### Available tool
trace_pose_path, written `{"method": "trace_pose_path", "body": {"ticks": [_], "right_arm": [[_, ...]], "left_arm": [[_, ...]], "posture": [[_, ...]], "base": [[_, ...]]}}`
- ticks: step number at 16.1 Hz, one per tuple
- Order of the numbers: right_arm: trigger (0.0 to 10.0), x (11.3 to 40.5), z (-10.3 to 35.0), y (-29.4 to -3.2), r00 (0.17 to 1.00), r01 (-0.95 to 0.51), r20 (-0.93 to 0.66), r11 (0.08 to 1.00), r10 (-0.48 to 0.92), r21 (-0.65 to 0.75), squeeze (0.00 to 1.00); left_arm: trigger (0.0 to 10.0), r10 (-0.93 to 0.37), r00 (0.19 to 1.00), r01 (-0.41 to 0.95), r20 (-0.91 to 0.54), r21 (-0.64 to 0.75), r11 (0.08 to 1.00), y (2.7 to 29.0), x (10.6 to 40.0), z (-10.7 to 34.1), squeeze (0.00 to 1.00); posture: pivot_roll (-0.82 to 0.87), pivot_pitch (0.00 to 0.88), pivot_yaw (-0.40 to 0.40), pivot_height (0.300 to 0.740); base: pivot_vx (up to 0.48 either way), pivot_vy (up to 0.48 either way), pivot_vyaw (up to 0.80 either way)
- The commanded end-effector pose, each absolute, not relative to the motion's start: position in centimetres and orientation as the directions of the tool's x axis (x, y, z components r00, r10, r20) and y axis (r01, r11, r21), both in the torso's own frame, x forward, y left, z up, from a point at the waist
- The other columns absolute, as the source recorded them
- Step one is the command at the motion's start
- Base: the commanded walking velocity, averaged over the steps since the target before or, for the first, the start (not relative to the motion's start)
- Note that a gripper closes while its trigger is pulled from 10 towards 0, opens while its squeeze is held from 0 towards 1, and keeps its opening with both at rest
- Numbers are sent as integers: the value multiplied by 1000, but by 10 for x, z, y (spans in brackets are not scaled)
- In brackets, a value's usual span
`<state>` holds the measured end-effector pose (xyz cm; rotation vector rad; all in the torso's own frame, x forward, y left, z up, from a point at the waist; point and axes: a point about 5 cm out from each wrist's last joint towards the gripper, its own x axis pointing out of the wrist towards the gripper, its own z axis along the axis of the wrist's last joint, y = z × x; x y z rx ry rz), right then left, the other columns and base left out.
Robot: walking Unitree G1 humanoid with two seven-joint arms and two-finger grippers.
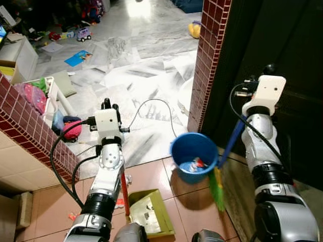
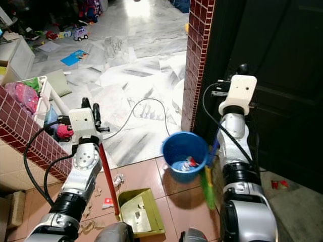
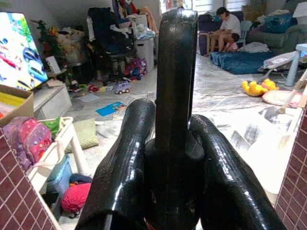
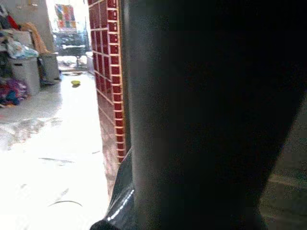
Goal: Sweep floor
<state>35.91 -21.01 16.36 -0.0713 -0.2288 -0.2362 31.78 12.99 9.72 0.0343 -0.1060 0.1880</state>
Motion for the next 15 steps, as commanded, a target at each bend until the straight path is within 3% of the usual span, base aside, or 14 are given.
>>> {"method": "trace_pose_path", "body": {"ticks": [1,7,11,14,15], "right_arm": [[10000,365,180,-200,936,195,291,980,-199,44,0],[10000,363,178,-206,936,217,289,976,-202,-20,0],[10000,346,151,-214,952,251,204,962,-227,-104,0],[10000,323,99,-193,990,138,-8,982,-140,-127,0],[10000,311,76,-175,991,40,-124,994,-53,-105,0]], "left_arm": [[10000,178,976,-184,125,36,982,132,320,102,0],[10000,173,977,-179,126,36,983,130,322,103,0],[10000,169,979,-173,115,32,984,132,321,102,0],[10000,156,980,-161,120,28,987,131,320,104,0],[10000,154,980,-159,123,31,987,132,319,104,0]], "posture": [[-57,0,60,740],[-56,0,60,740],[-55,0,55,740],[-51,0,55,740],[-50,0,56,740]], "base": [[0,0,0],[0,0,0],[0,0,0],[0,0,0],[0,0,0]]}}
